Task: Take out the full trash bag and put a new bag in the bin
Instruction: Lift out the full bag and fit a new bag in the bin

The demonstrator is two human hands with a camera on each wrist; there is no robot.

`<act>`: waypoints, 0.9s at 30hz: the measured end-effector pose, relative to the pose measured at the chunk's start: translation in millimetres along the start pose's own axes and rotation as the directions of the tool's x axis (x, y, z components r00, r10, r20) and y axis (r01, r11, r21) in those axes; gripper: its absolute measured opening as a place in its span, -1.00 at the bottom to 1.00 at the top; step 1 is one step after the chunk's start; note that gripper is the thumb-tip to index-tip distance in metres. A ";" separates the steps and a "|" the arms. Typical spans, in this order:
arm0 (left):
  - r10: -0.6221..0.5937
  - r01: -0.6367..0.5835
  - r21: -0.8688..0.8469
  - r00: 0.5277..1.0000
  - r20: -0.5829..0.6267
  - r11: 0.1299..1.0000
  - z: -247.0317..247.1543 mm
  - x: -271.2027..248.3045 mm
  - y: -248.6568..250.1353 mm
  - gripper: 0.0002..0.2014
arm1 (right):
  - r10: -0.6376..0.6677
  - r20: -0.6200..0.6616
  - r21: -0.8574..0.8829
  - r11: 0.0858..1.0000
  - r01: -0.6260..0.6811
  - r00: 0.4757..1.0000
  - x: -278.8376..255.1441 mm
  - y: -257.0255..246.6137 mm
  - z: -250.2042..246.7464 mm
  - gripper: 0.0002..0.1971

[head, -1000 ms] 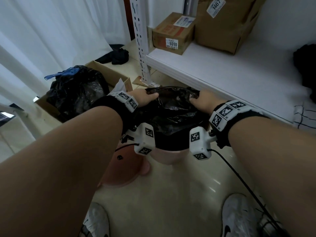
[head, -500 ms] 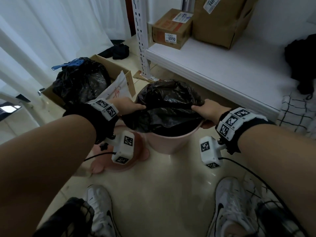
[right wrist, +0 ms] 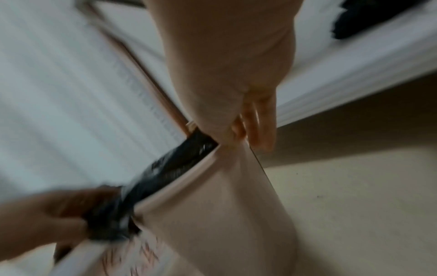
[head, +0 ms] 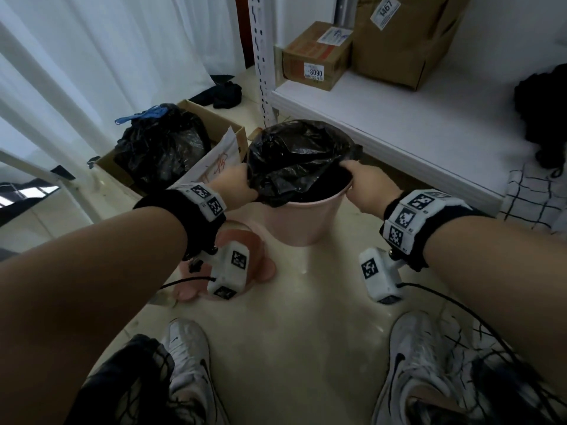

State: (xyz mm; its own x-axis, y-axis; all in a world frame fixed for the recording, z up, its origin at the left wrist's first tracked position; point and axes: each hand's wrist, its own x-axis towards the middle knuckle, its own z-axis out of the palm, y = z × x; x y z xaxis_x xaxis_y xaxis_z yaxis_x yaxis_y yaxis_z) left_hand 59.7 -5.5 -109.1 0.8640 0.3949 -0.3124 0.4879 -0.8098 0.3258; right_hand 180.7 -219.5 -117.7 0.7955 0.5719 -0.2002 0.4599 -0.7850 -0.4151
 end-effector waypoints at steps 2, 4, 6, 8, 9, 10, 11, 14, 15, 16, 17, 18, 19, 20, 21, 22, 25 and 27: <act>0.127 -0.071 0.373 0.984 -0.128 0.925 9.2 -1.5 -4.3 -0.54 | -0.110 -0.086 -0.245 0.966 0.086 0.990 -0.1 -1.0 1.5 -0.38; 0.257 -0.128 0.578 0.955 -0.148 0.806 13.2 -3.7 -7.3 -0.49 | -0.226 -0.117 -0.396 0.904 0.163 0.967 0.5 -4.7 1.2 -0.29; 0.398 -0.222 0.626 0.904 -0.156 0.748 10.1 -4.3 -7.7 -0.66 | -0.262 -0.013 -0.457 0.860 0.227 0.965 1.0 -9.2 -2.2 -0.17; 0.517 -0.340 0.576 0.838 -0.173 0.743 3.4 -1.9 -4.4 -0.79 | -0.212 0.096 -0.454 0.860 0.233 0.972 5.8 -11.3 -5.9 -0.08; 0.531 -0.386 0.526 0.834 -0.153 0.758 -1.2 -3.1 0.5 -0.82 | -0.195 0.129 -0.440 0.867 0.233 0.972 8.2 -12.1 -7.7 -0.08; 0.512 -0.416 0.443 0.850 -0.119 0.794 -4.0 -5.1 5.4 -0.83 | -0.192 0.153 -0.426 0.872 0.241 0.969 10.4 -12.4 -9.0 -0.11; 0.468 -0.414 0.336 0.879 -0.096 0.846 -5.8 -7.7 9.9 -0.84 | -0.197 0.178 -0.420 0.871 0.256 0.964 12.0 -12.8 -10.0 -0.18; 0.367 -0.350 0.143 0.923 -0.116 0.926 -5.8 -10.5 18.8 -0.88 | -0.296 0.178 -0.420 0.840 0.344 0.939 12.5 -14.3 -12.9 -0.54; 0.368 -0.355 0.123 0.923 -0.108 0.927 -3.5 -10.8 18.9 -0.90 | -0.352 0.137 -0.394 0.838 0.377 0.926 10.5 -14.7 -14.5 -0.66; 0.373 -0.363 0.118 0.924 -0.078 0.924 -2.0 -10.6 18.7 -0.91 | -0.396 0.092 -0.362 0.841 0.402 0.913 8.2 -13.7 -15.9 -0.77; 0.378 -0.371 0.143 0.925 -0.022 0.917 0.3 -9.9 16.2 -0.89 | -0.420 0.062 -0.339 0.845 0.415 0.905 4.8 -12.6 -18.2 -0.84; 0.387 -0.387 0.207 0.921 0.044 0.898 2.6 -9.0 13.5 -0.86 | -0.428 0.055 -0.335 0.843 0.420 0.902 1.2 -10.2 -20.5 -0.86; 0.385 -0.401 0.286 0.916 0.112 0.870 5.3 -8.0 10.2 -0.85 | -0.426 0.066 -0.357 0.835 0.419 0.903 -2.6 -6.7 -22.8 -0.85; 0.376 -0.407 0.358 0.913 0.156 0.840 7.3 -7.4 8.1 -0.86 | -0.422 0.081 -0.398 0.817 0.418 0.903 -6.2 -1.4 -23.7 -0.83; 0.365 -0.402 0.401 0.916 0.170 0.823 8.8 -7.9 7.5 -0.86 | -0.417 0.097 -0.448 0.793 0.414 0.904 -10.1 4.7 -23.5 -0.81; 0.369 -0.401 0.413 0.916 0.159 0.818 10.2 -7.1 7.4 -0.84 | -0.412 0.119 -0.511 0.755 0.411 0.904 -12.2 11.2 -21.5 -0.81; 0.369 -0.354 0.293 0.929 0.005 0.888 12.3 -6.1 9.3 -0.74 | -0.380 0.174 -0.646 0.652 0.396 0.908 -14.9 24.3 -7.0 -0.75; 0.318 -0.298 0.173 0.943 -0.099 0.939 14.7 -1.9 6.4 -0.76 | -0.298 0.179 -0.652 0.678 0.340 0.938 -11.7 28.0 5.1 -0.67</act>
State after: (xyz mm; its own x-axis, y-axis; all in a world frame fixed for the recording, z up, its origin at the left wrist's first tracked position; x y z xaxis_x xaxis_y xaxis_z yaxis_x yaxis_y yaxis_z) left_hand 59.4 -17.8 -119.5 0.9821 0.1580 -0.1026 0.1789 -0.9528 0.2451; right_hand 182.3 -247.0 -131.5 0.5379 0.8130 -0.2230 0.8395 -0.4928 0.2288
